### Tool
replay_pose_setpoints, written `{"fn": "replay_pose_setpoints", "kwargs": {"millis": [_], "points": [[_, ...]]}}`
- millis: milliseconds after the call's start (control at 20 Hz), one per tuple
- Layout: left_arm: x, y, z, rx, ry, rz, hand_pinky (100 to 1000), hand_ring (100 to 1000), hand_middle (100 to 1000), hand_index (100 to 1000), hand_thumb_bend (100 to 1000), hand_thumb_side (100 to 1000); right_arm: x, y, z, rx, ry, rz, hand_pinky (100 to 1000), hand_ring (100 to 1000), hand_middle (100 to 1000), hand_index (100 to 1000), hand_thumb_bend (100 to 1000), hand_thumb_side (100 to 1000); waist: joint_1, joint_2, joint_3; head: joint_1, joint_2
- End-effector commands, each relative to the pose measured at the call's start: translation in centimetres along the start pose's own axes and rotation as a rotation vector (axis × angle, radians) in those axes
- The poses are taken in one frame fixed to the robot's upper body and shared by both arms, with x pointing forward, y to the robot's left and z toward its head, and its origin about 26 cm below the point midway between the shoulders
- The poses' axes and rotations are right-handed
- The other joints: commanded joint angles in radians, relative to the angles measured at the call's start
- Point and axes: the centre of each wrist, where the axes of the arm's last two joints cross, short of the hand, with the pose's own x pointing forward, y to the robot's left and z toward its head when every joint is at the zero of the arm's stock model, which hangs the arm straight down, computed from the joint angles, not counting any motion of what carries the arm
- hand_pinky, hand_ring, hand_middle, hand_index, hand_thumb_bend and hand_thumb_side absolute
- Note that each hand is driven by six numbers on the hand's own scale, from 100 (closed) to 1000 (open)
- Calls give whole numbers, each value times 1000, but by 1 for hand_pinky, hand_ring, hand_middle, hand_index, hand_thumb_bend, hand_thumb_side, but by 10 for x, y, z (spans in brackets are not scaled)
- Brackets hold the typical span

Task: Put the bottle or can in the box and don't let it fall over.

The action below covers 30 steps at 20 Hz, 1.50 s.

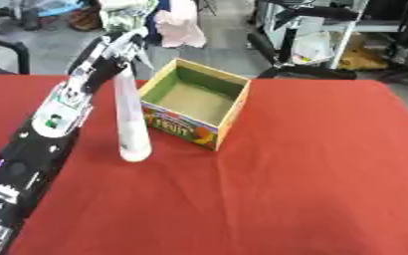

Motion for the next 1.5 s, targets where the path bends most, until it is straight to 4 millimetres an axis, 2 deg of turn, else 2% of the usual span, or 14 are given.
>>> {"fn": "replay_pose_setpoints", "kwargs": {"millis": [50, 500, 800, 950, 1100, 1200, 1400, 1500], "points": [[22, 22, -12, 29, -87, -44, 381, 1000, 393, 600, 100, 672, 9, 0, -8, 22, -34, 11, 800, 1000, 1000, 932, 100, 527, 2, -13, -5, 10, -13], [29, 58, -22, 98, -125, -86, 392, 1000, 405, 607, 100, 672, 9, 18, -21, 100, -49, -50, 800, 1000, 1000, 931, 100, 531, 3, -4, -61, 59, -20], [29, 98, -16, 160, -117, -120, 402, 1000, 426, 621, 100, 672, 14, 42, -40, 205, -92, -128, 799, 1000, 1000, 930, 100, 532, 2, 21, -137, 150, -51], [35, 127, -9, 200, -144, -130, 418, 1000, 446, 637, 100, 672, 21, 55, -54, 262, -136, -163, 800, 1000, 1000, 930, 100, 532, 13, 45, -188, 220, -80], [42, 149, -2, 212, -202, -137, 435, 1000, 458, 649, 100, 672, 28, 65, -65, 310, -167, -187, 799, 1000, 1000, 930, 100, 517, 26, 66, -225, 269, -100], [40, 152, 1, 218, -233, -127, 439, 1000, 462, 655, 100, 672, 31, 70, -69, 333, -180, -197, 799, 1000, 1000, 930, 100, 532, 33, 75, -243, 295, -107], [27, 147, 4, 237, -276, -72, 450, 981, 481, 673, 100, 672, 35, 75, -74, 351, -193, -207, 799, 1000, 1000, 930, 100, 535, 44, 84, -261, 332, -114], [22, 142, 4, 235, -295, -52, 473, 1000, 543, 721, 100, 619, 36, 76, -75, 352, -196, -210, 799, 1000, 1000, 929, 100, 536, 49, 85, -266, 341, -116]]}}
